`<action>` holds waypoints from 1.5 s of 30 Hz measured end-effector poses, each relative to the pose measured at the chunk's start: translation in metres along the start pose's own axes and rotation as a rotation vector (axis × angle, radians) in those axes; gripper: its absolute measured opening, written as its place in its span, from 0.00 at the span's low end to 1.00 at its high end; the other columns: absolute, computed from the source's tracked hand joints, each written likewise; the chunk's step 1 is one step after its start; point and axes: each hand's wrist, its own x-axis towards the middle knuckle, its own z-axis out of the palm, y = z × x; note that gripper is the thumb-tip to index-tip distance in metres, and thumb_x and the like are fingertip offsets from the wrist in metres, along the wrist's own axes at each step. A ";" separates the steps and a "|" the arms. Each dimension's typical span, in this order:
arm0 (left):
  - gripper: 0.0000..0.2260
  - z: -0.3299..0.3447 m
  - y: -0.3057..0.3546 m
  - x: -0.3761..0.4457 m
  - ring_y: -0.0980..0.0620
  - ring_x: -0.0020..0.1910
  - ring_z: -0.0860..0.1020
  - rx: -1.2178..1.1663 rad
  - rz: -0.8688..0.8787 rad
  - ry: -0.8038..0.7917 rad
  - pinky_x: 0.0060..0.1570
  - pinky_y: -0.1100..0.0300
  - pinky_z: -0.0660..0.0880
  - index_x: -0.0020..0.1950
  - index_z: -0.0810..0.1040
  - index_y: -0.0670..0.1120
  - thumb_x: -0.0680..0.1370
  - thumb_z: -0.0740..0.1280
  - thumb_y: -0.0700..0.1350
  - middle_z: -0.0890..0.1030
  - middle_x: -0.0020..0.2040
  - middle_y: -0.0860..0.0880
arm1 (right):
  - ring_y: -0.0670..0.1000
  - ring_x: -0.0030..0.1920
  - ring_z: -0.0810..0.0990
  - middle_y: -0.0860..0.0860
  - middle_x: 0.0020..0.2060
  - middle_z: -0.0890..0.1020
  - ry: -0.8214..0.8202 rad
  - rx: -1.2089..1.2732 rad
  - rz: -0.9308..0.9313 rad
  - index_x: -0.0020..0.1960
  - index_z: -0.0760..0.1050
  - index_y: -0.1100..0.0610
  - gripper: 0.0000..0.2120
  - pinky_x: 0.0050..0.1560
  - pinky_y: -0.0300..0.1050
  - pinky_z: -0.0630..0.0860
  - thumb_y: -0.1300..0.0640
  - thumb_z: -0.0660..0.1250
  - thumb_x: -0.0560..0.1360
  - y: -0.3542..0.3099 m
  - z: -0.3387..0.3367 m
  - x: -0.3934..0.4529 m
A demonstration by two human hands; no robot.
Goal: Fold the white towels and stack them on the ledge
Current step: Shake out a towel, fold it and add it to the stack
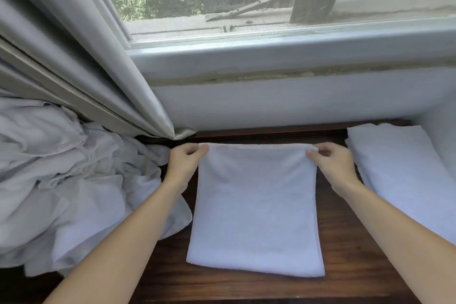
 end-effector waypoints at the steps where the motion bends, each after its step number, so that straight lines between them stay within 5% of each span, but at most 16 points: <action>1: 0.04 -0.005 0.002 -0.007 0.57 0.42 0.83 0.004 0.032 0.007 0.43 0.60 0.79 0.44 0.87 0.47 0.78 0.73 0.43 0.87 0.42 0.50 | 0.48 0.50 0.82 0.48 0.47 0.85 -0.016 0.005 -0.057 0.51 0.83 0.53 0.04 0.48 0.44 0.77 0.55 0.75 0.76 -0.004 -0.007 -0.006; 5: 0.03 -0.025 0.014 -0.039 0.61 0.37 0.81 -0.007 0.137 0.037 0.36 0.68 0.75 0.45 0.86 0.45 0.77 0.74 0.38 0.86 0.39 0.53 | 0.47 0.44 0.82 0.49 0.43 0.85 -0.079 -0.004 -0.246 0.47 0.82 0.52 0.04 0.46 0.42 0.77 0.60 0.75 0.76 -0.021 -0.029 -0.034; 10: 0.03 -0.053 0.021 -0.080 0.61 0.36 0.80 0.080 0.205 0.013 0.38 0.65 0.77 0.48 0.86 0.43 0.75 0.76 0.38 0.86 0.43 0.48 | 0.39 0.41 0.81 0.50 0.39 0.84 -0.051 -0.045 -0.352 0.57 0.81 0.53 0.12 0.48 0.30 0.75 0.62 0.75 0.75 -0.036 -0.049 -0.075; 13: 0.03 -0.069 0.030 -0.105 0.60 0.38 0.81 0.158 0.249 -0.009 0.36 0.66 0.76 0.47 0.85 0.44 0.74 0.77 0.39 0.86 0.43 0.48 | 0.44 0.46 0.84 0.45 0.43 0.86 -0.033 -0.136 -0.381 0.49 0.85 0.52 0.06 0.51 0.44 0.79 0.60 0.76 0.74 -0.042 -0.061 -0.094; 16: 0.06 -0.085 0.045 -0.123 0.55 0.37 0.79 0.247 0.304 -0.052 0.40 0.60 0.76 0.46 0.83 0.46 0.73 0.78 0.39 0.85 0.42 0.47 | 0.44 0.44 0.83 0.44 0.41 0.86 -0.037 -0.163 -0.398 0.44 0.83 0.49 0.06 0.47 0.44 0.77 0.60 0.76 0.74 -0.055 -0.074 -0.113; 19: 0.11 -0.101 0.074 -0.135 0.51 0.36 0.79 0.328 0.337 -0.110 0.36 0.58 0.77 0.50 0.82 0.51 0.70 0.76 0.43 0.83 0.40 0.46 | 0.43 0.34 0.83 0.47 0.37 0.86 -0.054 -0.159 -0.422 0.43 0.82 0.51 0.05 0.36 0.40 0.76 0.60 0.75 0.75 -0.076 -0.086 -0.127; 22: 0.05 -0.112 0.110 -0.139 0.50 0.34 0.78 0.487 0.396 -0.147 0.27 0.62 0.74 0.47 0.83 0.47 0.76 0.73 0.37 0.82 0.36 0.46 | 0.52 0.32 0.86 0.55 0.37 0.86 -0.082 -0.093 -0.418 0.46 0.82 0.58 0.03 0.24 0.42 0.75 0.62 0.72 0.78 -0.106 -0.097 -0.134; 32: 0.03 -0.121 0.190 -0.136 0.44 0.38 0.83 0.461 0.527 0.006 0.27 0.62 0.77 0.47 0.80 0.41 0.78 0.70 0.34 0.84 0.38 0.39 | 0.56 0.40 0.88 0.59 0.40 0.84 -0.080 0.085 -0.537 0.46 0.79 0.62 0.03 0.33 0.51 0.84 0.67 0.71 0.78 -0.189 -0.120 -0.119; 37: 0.05 -0.128 0.164 -0.147 0.51 0.36 0.81 0.400 0.536 -0.041 0.38 0.59 0.80 0.45 0.84 0.45 0.75 0.74 0.35 0.85 0.38 0.45 | 0.53 0.40 0.88 0.59 0.41 0.85 -0.094 0.052 -0.530 0.50 0.79 0.67 0.03 0.33 0.46 0.84 0.68 0.72 0.78 -0.169 -0.123 -0.134; 45: 0.06 -0.110 0.008 -0.198 0.56 0.41 0.83 0.585 0.351 -0.225 0.47 0.52 0.82 0.46 0.84 0.51 0.77 0.73 0.40 0.85 0.42 0.53 | 0.43 0.31 0.80 0.49 0.34 0.84 -0.188 -0.299 -0.353 0.40 0.82 0.54 0.09 0.34 0.34 0.76 0.67 0.74 0.73 -0.021 -0.087 -0.193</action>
